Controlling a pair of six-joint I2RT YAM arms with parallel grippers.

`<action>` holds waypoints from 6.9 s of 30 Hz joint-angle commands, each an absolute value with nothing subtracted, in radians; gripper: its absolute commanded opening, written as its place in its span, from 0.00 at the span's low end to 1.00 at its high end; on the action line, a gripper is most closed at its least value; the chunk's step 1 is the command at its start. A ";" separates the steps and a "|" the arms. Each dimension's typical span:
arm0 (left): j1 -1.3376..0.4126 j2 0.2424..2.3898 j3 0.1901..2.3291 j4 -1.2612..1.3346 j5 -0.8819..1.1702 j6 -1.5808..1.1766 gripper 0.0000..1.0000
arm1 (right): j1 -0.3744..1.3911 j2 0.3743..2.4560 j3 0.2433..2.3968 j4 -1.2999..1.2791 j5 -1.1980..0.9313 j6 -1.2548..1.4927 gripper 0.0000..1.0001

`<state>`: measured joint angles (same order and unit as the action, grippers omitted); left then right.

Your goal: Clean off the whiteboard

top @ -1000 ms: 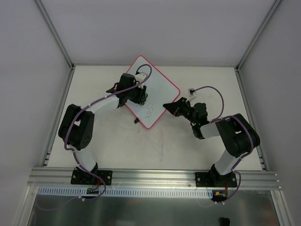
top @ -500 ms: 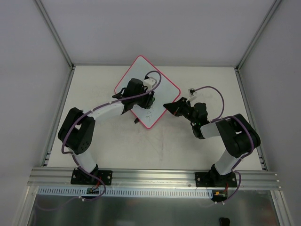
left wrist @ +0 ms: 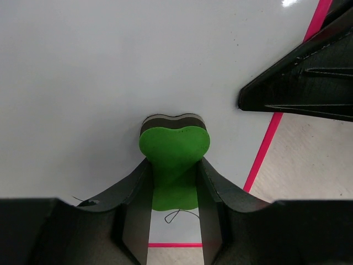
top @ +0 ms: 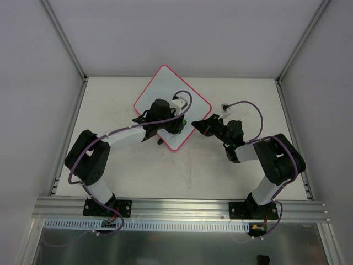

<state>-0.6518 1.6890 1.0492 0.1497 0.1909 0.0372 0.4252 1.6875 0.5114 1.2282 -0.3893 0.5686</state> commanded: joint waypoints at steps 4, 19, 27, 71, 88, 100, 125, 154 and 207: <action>-0.572 1.810 1.017 0.081 0.364 -0.032 0.00 | 0.469 1.618 0.549 1.531 -0.499 0.499 0.00; -0.238 1.879 1.158 0.061 0.472 -0.167 0.00 | 0.469 1.617 0.551 1.531 -0.503 0.499 0.00; -0.127 1.986 1.313 0.060 0.523 -0.270 0.00 | 0.469 1.624 0.554 1.531 -0.508 0.502 0.00; -0.135 1.853 1.223 -0.085 0.488 -0.288 0.00 | 0.472 1.601 0.525 1.531 -0.502 0.482 0.00; -0.216 1.839 1.031 0.193 0.407 -0.379 0.00 | 0.471 1.577 0.515 1.531 -0.499 0.486 0.00; -0.184 1.824 1.032 0.224 0.285 -0.356 0.00 | 0.468 1.572 0.509 1.531 -0.500 0.489 0.00; -0.276 1.779 0.876 0.477 0.354 -0.394 0.00 | 0.469 1.580 0.515 1.531 -0.508 0.495 0.00; -0.586 1.727 0.799 0.391 0.325 -0.324 0.00 | 0.471 1.589 0.528 1.531 -0.508 0.502 0.00; -0.566 1.697 0.900 0.195 0.230 -0.305 0.00 | 0.471 1.586 0.532 1.531 -0.511 0.509 0.00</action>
<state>-0.5945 1.6390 0.8227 0.1833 0.2741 -0.3386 0.4286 1.6318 0.4988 1.2217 -0.3969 0.4755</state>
